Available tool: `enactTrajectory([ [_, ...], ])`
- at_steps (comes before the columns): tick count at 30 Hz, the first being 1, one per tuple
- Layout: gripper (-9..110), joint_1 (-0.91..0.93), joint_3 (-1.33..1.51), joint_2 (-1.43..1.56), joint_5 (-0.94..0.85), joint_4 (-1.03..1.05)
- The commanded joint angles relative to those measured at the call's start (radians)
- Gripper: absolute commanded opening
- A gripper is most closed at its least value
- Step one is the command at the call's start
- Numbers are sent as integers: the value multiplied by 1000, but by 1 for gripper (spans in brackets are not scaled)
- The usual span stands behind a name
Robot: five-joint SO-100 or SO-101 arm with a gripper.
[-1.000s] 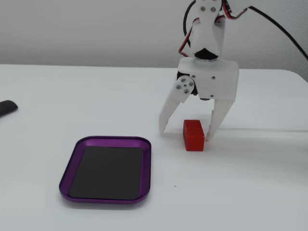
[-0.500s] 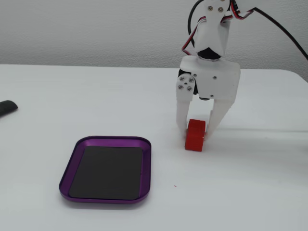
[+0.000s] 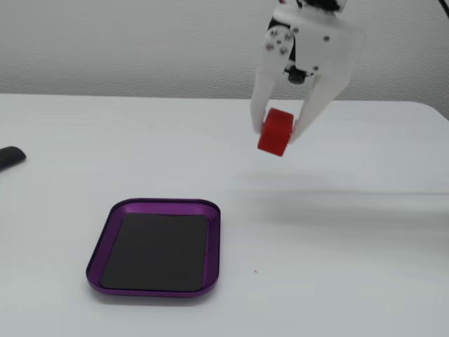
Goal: Pick up the cube and place it in the box.
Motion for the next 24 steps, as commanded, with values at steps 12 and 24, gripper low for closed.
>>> enactTrajectory([
  [12, -1, -140, 351, 173, -8, -709],
  [24, -1, -144, -49, -411, 5, -729],
])
